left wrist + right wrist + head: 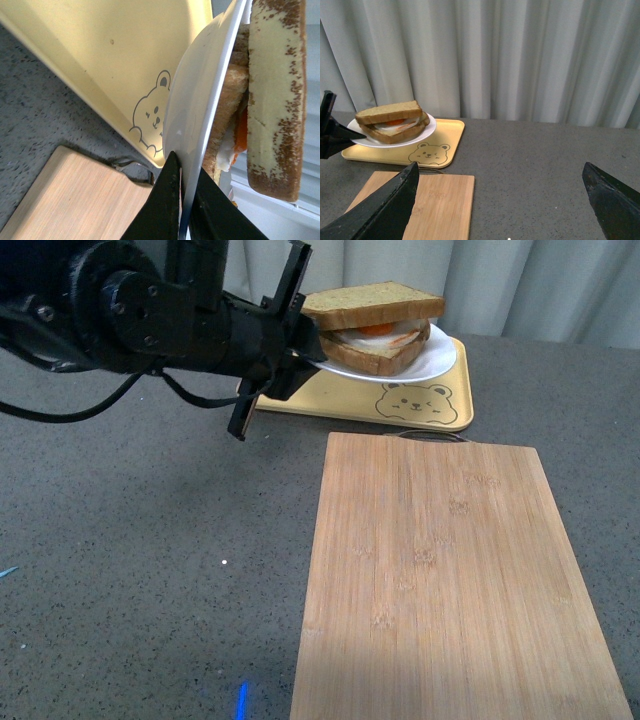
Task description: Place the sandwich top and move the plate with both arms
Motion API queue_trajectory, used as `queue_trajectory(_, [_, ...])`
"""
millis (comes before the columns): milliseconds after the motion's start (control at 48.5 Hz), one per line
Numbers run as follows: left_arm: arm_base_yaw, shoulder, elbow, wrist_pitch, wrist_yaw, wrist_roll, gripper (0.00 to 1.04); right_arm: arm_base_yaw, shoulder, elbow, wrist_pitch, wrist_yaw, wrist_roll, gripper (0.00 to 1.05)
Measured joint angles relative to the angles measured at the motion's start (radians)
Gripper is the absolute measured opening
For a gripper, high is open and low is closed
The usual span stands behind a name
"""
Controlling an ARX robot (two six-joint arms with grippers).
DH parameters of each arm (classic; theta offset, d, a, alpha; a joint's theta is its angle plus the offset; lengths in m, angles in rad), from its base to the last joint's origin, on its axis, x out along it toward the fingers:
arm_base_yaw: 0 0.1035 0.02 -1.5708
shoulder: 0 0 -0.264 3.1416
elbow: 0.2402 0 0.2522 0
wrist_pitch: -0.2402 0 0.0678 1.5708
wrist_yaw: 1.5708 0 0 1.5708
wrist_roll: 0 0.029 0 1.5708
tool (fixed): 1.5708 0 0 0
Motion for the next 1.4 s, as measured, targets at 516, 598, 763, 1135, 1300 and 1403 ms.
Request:
queue_trajectory(516, [-0.038,0.13,0.19,-0.117,-0.056,-0.08,0.04,0.0,0.0,0.0,0.0,0.0,0.0,0.95])
queue_trajectory(598, [-0.035,0.132,0.198,-0.121,-0.056,-0.085,0.17,0.0,0.0,0.0,0.0,0.0,0.0,0.95])
queue_trajectory(763, [-0.029,0.132,0.204,-0.117,-0.056,-0.086,0.42,0.0,0.0,0.0,0.0,0.0,0.0,0.95])
queue_trajectory(1135, [-0.019,0.066,0.108,-0.089,-0.046,-0.082,1.0,0.0,0.0,0.0,0.0,0.0,0.0,0.95])
queue_trajectory(1300, [-0.019,0.002,0.039,-0.078,-0.039,-0.07,0.98,0.0,0.0,0.0,0.0,0.0,0.0,0.95])
queue_trajectory(1403, [-0.016,-0.05,-0.024,-0.072,-0.036,-0.057,0.98,0.0,0.0,0.0,0.0,0.0,0.0,0.95])
